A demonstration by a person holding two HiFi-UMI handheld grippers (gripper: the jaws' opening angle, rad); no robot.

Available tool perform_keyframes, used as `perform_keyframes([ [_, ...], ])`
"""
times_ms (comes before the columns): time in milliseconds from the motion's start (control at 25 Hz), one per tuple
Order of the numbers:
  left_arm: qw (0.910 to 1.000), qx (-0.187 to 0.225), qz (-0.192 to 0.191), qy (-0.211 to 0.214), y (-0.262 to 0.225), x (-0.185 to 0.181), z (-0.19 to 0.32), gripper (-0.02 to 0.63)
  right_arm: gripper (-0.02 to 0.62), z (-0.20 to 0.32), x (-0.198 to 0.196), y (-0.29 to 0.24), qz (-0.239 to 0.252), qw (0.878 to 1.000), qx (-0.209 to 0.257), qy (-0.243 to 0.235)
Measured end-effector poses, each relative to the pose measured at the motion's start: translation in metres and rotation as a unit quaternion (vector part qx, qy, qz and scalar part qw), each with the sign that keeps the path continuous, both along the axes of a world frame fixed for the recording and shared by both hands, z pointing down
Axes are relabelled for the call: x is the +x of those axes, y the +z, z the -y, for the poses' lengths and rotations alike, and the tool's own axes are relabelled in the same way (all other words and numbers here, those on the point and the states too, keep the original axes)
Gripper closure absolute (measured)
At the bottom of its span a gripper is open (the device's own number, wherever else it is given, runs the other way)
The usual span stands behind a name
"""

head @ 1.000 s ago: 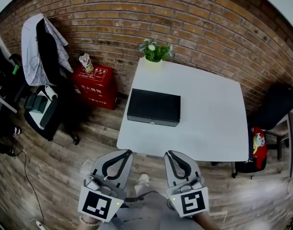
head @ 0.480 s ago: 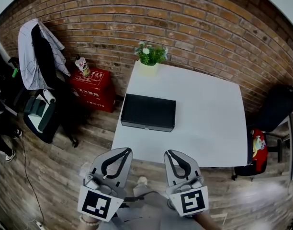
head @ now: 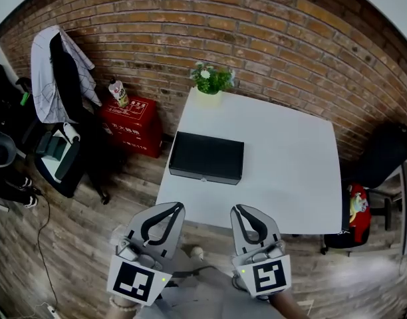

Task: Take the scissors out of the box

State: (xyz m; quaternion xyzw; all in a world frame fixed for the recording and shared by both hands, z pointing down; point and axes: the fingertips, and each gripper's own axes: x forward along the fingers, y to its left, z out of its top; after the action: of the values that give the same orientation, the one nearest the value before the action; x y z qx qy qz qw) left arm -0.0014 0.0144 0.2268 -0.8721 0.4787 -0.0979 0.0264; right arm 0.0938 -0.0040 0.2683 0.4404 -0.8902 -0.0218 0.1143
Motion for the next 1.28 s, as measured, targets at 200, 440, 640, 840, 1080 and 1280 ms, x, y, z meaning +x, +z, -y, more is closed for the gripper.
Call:
perform_keyframes([
  [200, 0.9999, 0.007, 0.004, 0.010, -0.004, 0.001, 0.004, 0.592, 0.549, 0.002, 0.000, -0.003, 0.002, 1.000, 0.003, 0.008],
  [440, 0.9995, 0.015, 0.006, 0.026, -0.009, -0.005, 0.018, 0.592, 0.548, 0.012, -0.003, -0.008, 0.006, 1.000, 0.006, 0.026],
  [640, 0.9991, 0.016, 0.000, 0.038, -0.012, -0.013, 0.034, 0.592, 0.549, 0.028, -0.012, -0.011, 0.004, 0.999, 0.008, 0.040],
  [840, 0.9983, 0.020, 0.014, 0.052, -0.012, -0.020, 0.049, 0.592, 0.549, 0.039, -0.019, -0.007, 0.002, 0.999, -0.002, 0.048],
  [1080, 0.9983, 0.012, 0.011, 0.056, -0.006, -0.026, 0.059, 0.592, 0.548, 0.050, -0.022, 0.000, 0.000, 0.998, -0.011, 0.057],
  [1280, 0.9981, 0.001, 0.012, 0.061, 0.002, -0.028, 0.070, 0.592, 0.549, 0.059, -0.022, 0.010, -0.012, 0.998, -0.022, 0.063],
])
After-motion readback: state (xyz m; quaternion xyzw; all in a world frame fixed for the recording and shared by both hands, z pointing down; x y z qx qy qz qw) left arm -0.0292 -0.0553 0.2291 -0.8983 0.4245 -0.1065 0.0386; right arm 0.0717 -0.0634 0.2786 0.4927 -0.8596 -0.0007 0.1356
